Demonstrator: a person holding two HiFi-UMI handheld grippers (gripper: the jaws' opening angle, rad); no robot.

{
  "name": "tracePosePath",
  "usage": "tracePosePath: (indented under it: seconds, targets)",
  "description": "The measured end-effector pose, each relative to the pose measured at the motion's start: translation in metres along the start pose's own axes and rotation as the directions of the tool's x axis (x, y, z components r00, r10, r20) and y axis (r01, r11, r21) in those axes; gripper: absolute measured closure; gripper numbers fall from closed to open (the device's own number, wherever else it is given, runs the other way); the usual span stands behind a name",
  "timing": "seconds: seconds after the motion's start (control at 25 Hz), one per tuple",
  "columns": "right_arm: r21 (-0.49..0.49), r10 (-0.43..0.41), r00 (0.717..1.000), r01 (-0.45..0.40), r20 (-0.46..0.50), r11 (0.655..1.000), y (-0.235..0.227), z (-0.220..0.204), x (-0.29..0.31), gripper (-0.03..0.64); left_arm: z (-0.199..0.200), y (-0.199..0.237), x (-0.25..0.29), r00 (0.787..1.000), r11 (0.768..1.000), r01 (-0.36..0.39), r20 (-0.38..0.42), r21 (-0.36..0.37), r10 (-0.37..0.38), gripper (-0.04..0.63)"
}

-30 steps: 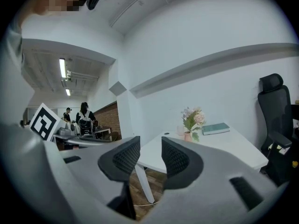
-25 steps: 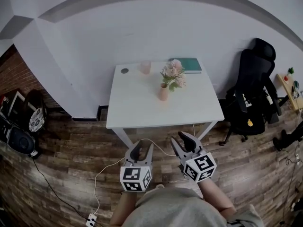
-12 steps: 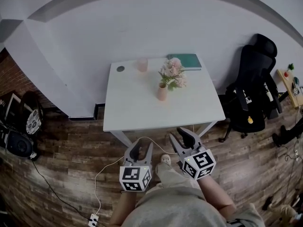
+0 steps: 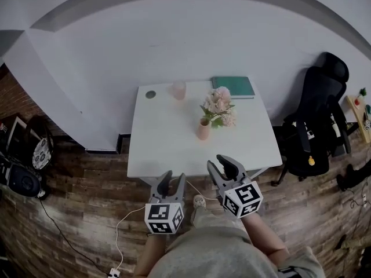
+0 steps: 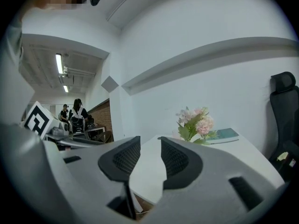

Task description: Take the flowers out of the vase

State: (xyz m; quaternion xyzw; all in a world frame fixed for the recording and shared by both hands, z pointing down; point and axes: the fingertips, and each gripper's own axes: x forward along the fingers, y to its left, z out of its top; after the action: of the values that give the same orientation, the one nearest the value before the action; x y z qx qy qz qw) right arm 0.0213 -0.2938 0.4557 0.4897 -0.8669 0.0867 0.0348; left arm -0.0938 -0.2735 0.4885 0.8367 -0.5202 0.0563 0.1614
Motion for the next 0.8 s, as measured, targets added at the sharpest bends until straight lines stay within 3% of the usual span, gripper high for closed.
tracePosePath:
  seconds: [0.8]
  targets:
    - [-0.008, -0.019, 0.995, 0.019, -0.095, 1.0, -0.079, -0.019, 0.112, 0.479, 0.035, 0.049, 0.103, 0.999, 0.999, -0.042, -0.009, -0.026, 0.042, 0.448]
